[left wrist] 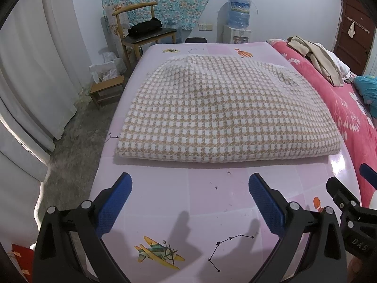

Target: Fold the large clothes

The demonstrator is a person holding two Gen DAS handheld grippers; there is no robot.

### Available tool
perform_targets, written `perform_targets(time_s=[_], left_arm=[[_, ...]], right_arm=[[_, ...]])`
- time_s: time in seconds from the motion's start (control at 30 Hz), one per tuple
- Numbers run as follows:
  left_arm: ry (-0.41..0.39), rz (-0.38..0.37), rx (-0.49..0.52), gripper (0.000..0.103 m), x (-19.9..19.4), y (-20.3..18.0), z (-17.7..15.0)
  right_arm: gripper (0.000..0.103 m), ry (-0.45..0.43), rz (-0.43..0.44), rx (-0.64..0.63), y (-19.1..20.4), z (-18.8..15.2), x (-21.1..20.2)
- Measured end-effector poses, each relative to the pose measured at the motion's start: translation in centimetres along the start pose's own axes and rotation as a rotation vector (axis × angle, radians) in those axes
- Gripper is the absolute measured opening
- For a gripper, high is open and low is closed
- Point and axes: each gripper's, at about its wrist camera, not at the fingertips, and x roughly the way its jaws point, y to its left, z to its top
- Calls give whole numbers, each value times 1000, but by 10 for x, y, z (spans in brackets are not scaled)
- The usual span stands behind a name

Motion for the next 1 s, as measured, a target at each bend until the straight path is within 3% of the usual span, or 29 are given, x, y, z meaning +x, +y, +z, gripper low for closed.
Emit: perform_targets(time_s=[1.0], left_arm=[[0,-2,-1,98,-1,2,0]], right_arm=[[95,-2,-2,-17,3,0,-2]])
